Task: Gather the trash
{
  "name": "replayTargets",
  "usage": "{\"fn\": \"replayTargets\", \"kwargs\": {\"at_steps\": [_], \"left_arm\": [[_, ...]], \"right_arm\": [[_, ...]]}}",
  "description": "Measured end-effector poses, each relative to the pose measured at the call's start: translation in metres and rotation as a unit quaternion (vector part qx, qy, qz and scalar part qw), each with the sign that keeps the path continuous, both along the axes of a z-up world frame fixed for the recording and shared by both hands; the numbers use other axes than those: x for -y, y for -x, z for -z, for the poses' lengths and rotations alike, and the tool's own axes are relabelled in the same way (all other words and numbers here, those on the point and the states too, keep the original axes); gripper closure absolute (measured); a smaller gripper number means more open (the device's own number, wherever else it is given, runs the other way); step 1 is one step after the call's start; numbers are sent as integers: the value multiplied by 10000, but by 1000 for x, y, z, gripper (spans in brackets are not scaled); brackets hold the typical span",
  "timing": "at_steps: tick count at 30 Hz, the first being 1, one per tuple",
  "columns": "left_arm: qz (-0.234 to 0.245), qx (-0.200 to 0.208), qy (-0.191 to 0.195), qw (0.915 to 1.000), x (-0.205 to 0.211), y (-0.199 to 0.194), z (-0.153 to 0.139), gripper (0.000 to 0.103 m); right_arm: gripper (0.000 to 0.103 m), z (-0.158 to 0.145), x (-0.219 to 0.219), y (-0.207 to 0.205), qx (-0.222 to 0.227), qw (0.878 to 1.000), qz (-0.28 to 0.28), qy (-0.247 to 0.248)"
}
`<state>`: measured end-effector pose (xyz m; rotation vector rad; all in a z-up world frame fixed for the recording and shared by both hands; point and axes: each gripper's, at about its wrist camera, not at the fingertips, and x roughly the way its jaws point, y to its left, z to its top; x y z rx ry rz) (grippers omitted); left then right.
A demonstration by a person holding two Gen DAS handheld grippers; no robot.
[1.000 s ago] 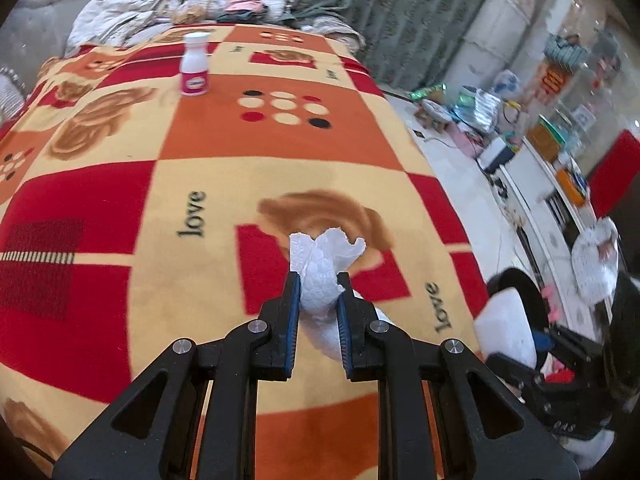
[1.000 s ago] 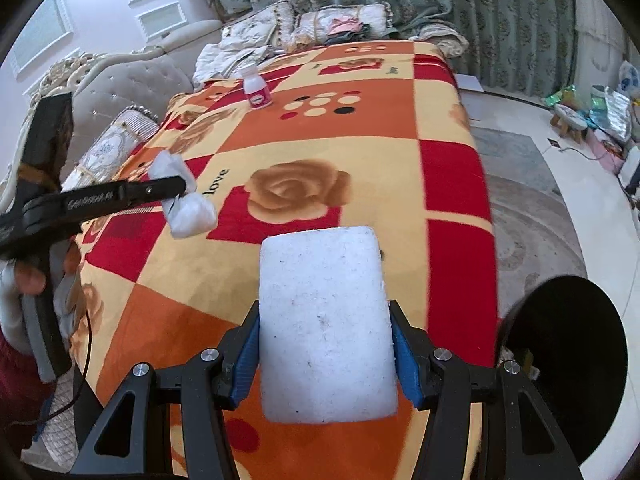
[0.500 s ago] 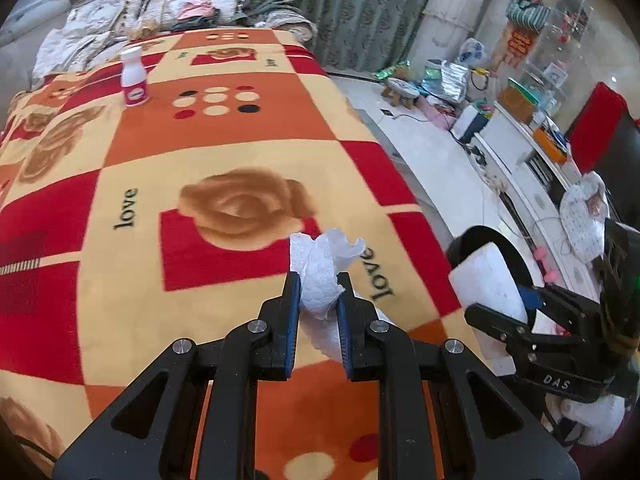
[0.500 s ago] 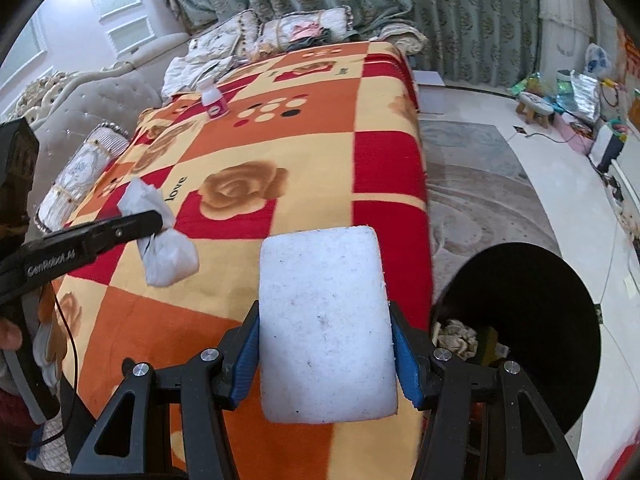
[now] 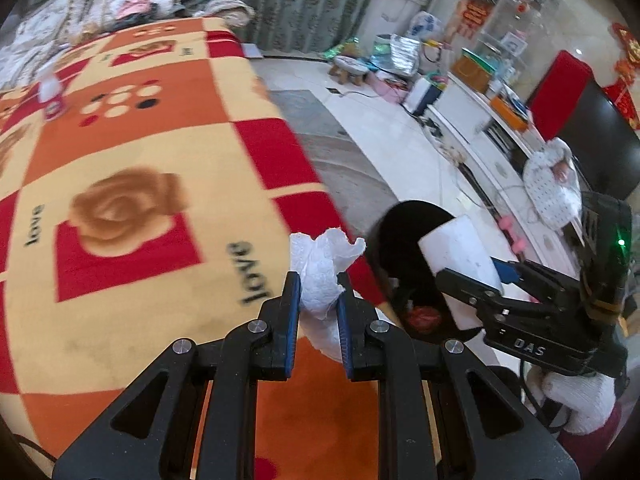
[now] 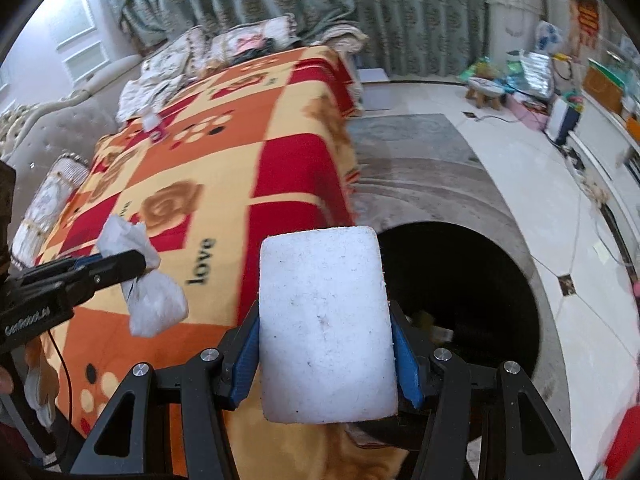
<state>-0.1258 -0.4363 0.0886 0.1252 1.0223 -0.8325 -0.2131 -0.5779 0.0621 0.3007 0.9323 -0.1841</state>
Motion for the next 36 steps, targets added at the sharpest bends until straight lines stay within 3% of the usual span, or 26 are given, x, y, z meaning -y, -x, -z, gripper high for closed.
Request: {"fn": "replayTargets", "kwargs": {"at_steps": [12, 14, 15, 16, 19, 24, 36], "left_arm": [[531, -229, 173, 9982, 63, 19, 11, 85], [587, -195, 210, 9979, 68, 21, 12, 81], [603, -183, 222, 9978, 70, 22, 12, 73], [613, -176, 245, 9977, 71, 23, 11, 62], [595, -108, 343, 9976, 69, 26, 9, 50], [480, 139, 246, 9984, 62, 30, 2, 50], [37, 966, 290, 9949, 27, 51, -24, 50]], "right_arm": [[46, 13, 65, 27, -97, 9974, 716, -27], [31, 13, 73, 29, -18, 9963, 864, -16], [27, 12, 77, 31, 28, 9957, 925, -43], [25, 12, 81, 34, 90, 9950, 986, -109], [24, 11, 84, 37, 151, 9943, 1046, -174], [24, 8, 74, 42, 255, 9944, 1015, -136], [24, -29, 27, 62, 840, 9878, 1090, 726]]}}
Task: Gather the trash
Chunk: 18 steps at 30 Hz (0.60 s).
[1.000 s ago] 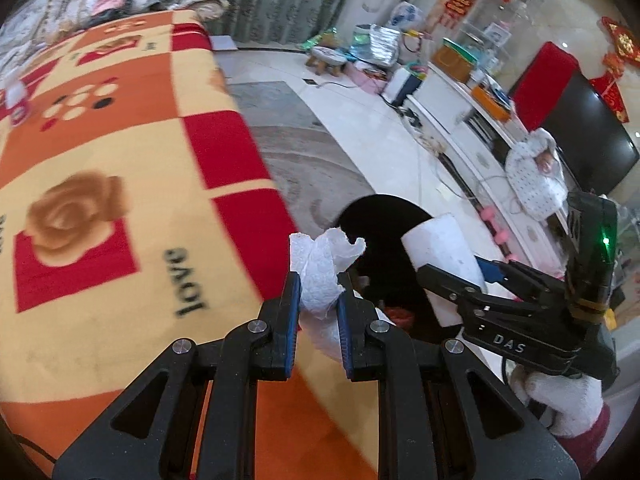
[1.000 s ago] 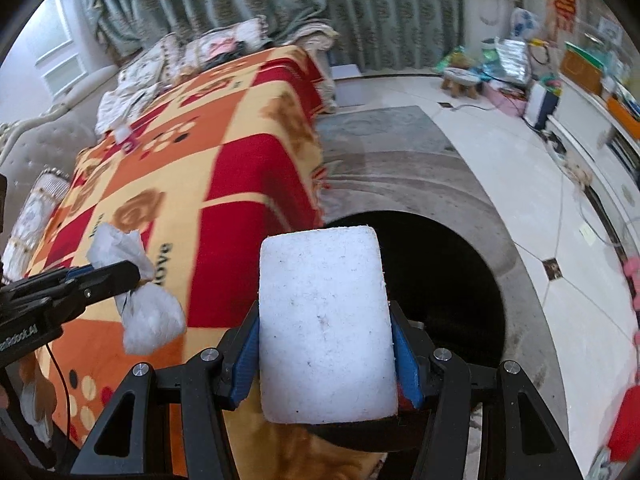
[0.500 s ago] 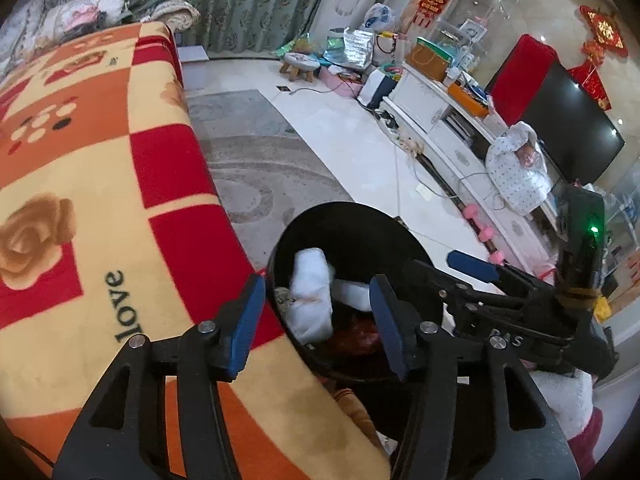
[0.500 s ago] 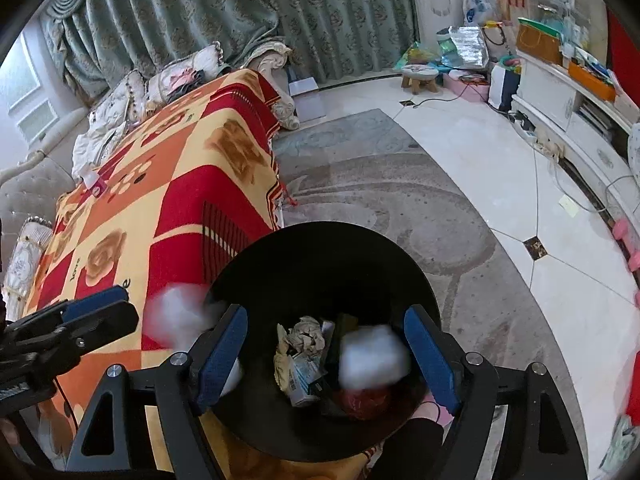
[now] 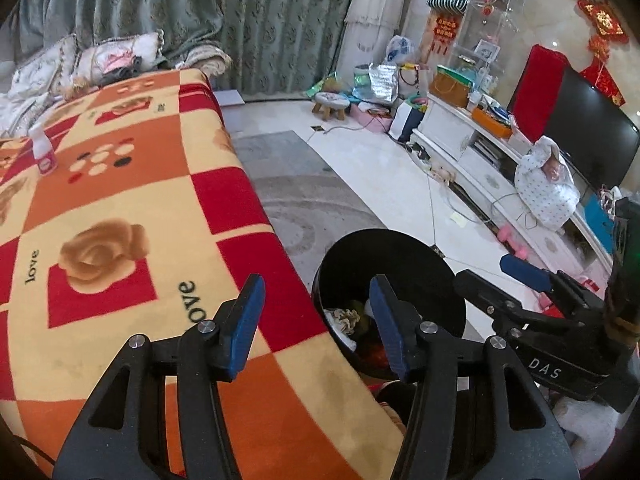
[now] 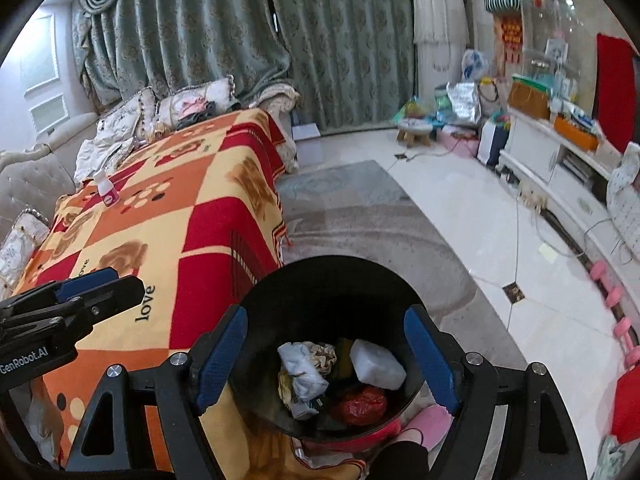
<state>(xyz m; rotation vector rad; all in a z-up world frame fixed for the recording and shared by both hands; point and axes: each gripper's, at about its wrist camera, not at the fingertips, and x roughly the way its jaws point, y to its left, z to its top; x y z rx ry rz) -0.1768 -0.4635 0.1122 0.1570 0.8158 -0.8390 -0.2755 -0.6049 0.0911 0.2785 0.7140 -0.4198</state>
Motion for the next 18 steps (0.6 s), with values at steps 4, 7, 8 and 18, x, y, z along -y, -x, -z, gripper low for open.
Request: {"fn": "replayTargets", "kwargs": {"at_steps": [4, 7, 8, 18], "left_arm": [[-86, 253, 104, 9996, -14, 7, -10, 50], [-186, 464, 79, 9987, -22, 11, -17, 50], [-186, 499, 96, 9985, -24, 12, -18, 50], [-311, 799, 144, 9962, -39, 16, -29, 50]], "right_arm": [[24, -9, -10, 5, 141, 9998, 44, 108], [24, -16, -16, 6, 207, 9996, 67, 183], [24, -17, -18, 7, 215, 9995, 75, 212], [24, -34, -30, 14, 424, 9984, 108, 361]]}}
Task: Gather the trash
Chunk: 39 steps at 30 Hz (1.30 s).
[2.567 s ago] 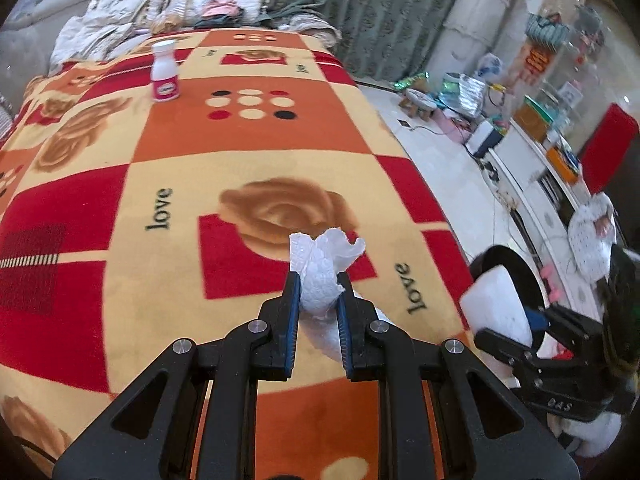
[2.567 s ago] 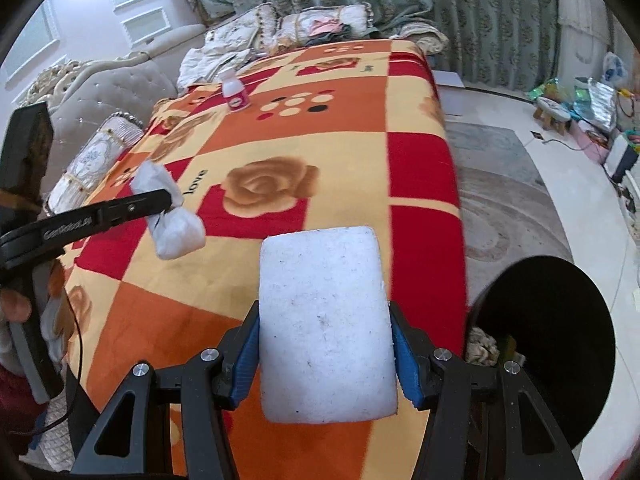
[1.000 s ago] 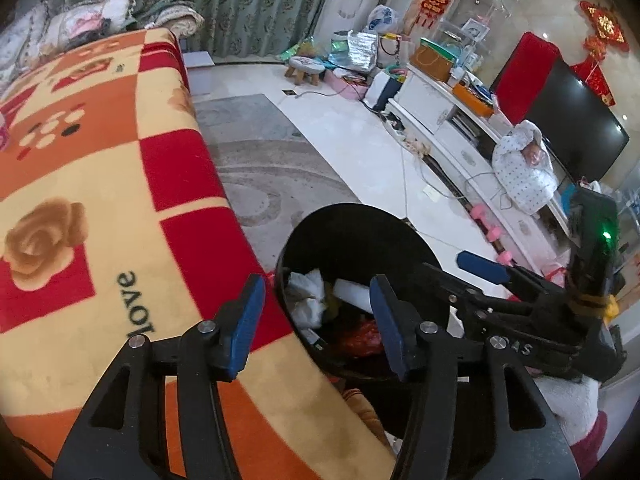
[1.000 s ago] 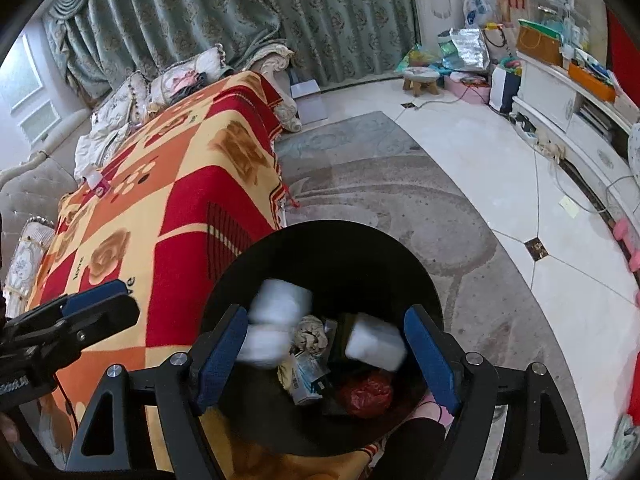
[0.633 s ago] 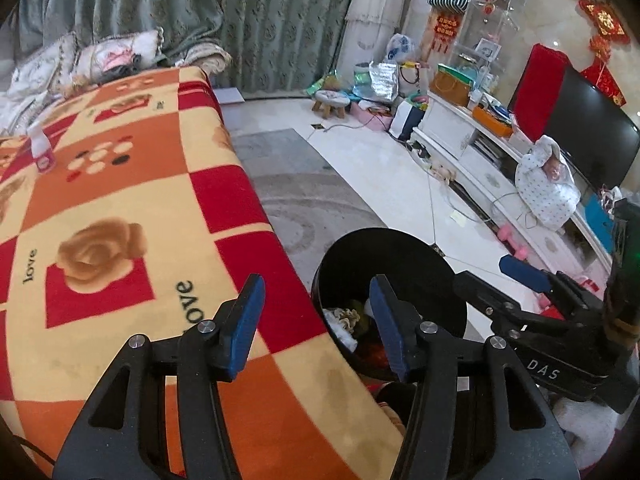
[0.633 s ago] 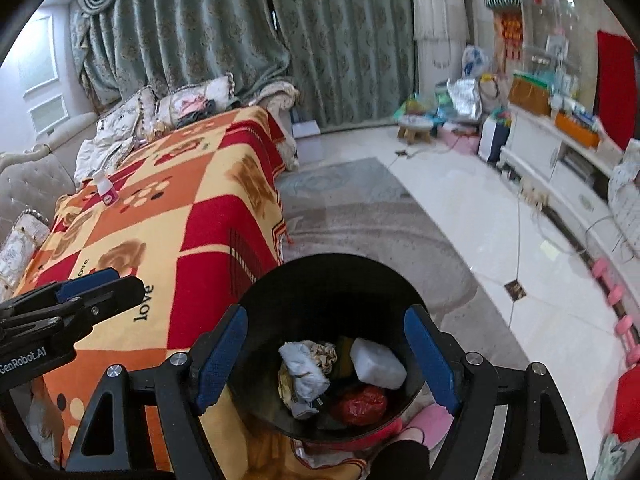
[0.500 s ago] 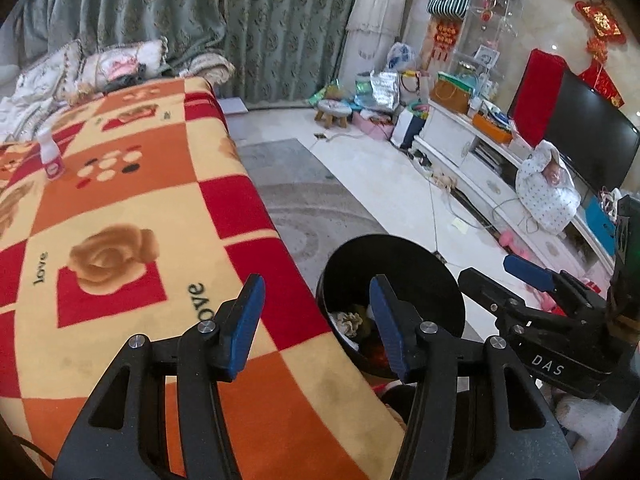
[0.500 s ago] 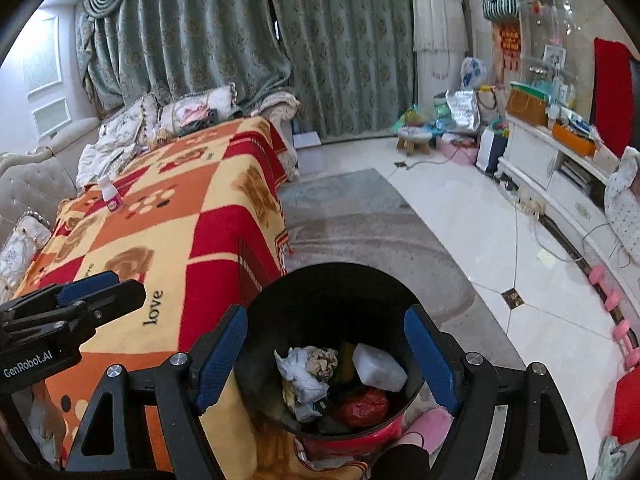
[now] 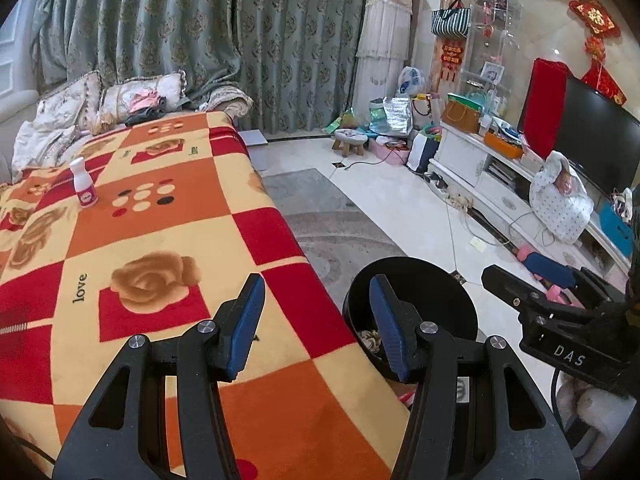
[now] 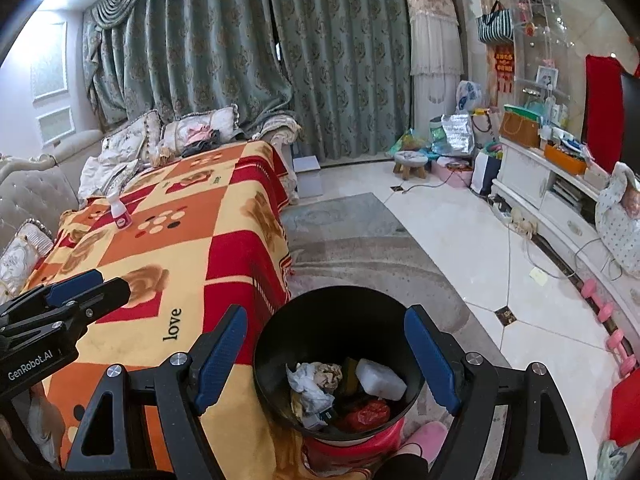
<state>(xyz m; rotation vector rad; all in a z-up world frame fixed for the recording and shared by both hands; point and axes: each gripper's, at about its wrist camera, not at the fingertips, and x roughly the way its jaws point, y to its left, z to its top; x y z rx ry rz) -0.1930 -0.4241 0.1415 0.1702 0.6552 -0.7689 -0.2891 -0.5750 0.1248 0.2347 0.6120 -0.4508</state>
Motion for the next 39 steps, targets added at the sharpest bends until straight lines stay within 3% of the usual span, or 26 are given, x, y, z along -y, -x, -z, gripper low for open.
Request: {"fn": "replayTargets", "kwargs": {"at_steps": [9, 39], "left_arm": [[-49, 244, 23, 9997, -6, 6, -5, 50], [-82, 43, 52, 9999, -8, -2, 6, 50]], "right_arm": [[24, -7, -8, 1, 53, 9999, -24, 84], [23, -1, -9, -6, -128, 9999, -48, 40]]}}
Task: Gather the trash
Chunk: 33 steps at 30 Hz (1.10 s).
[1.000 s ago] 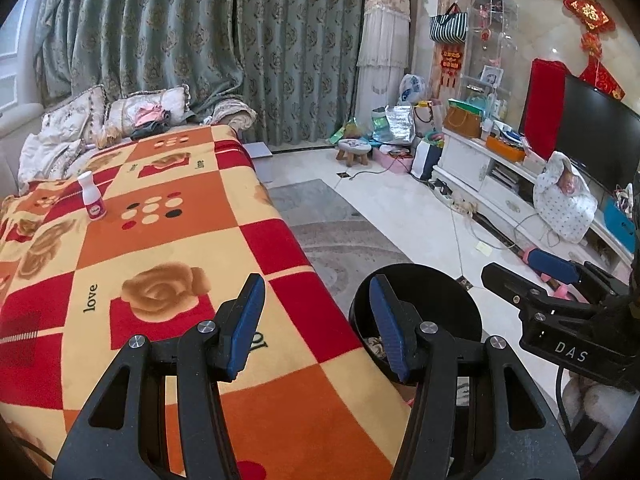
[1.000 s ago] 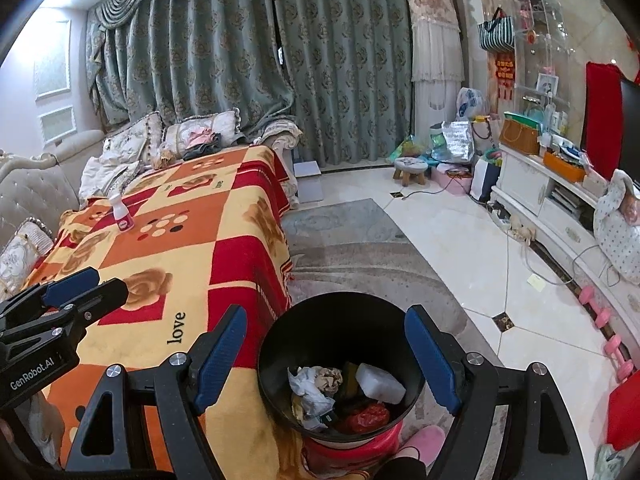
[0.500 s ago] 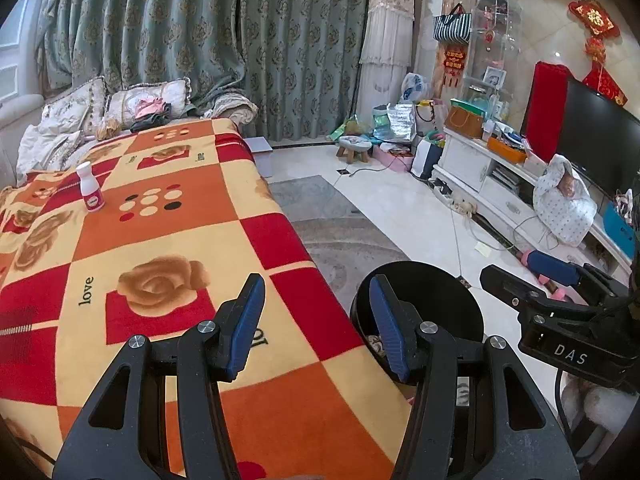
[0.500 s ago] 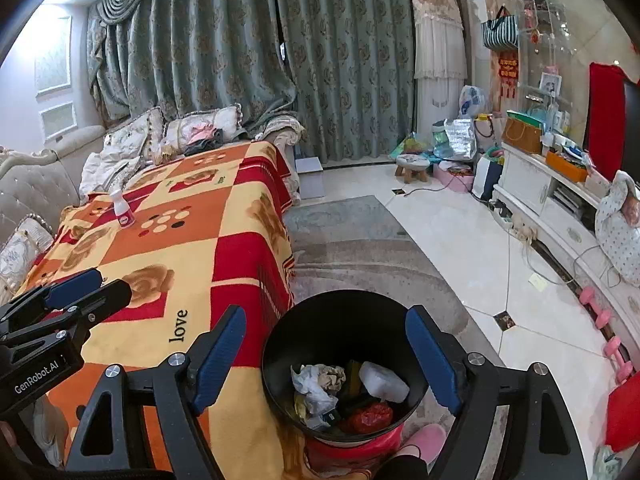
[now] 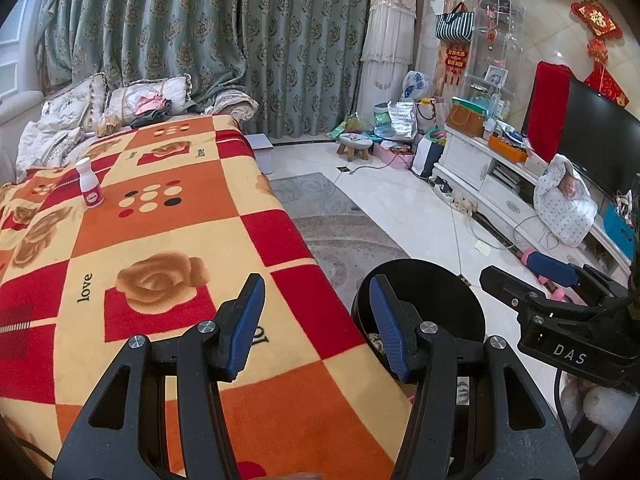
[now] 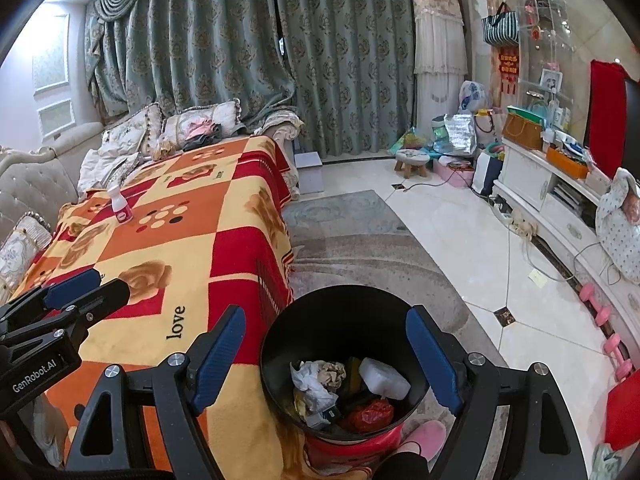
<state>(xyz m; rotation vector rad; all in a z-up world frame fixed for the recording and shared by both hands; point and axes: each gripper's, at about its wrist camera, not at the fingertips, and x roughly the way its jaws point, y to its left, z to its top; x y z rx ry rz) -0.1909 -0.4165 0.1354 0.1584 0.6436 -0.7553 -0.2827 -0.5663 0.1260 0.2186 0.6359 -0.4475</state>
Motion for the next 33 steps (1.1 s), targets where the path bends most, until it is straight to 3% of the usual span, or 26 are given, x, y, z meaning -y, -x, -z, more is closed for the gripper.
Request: {"fn": "replayTargets", "kwargs": {"at_steps": [33], "left_arm": [[12, -40, 4, 10000, 2, 3, -1, 50]], "right_arm": [[22, 4, -1, 2, -39, 10000, 11, -29]]}}
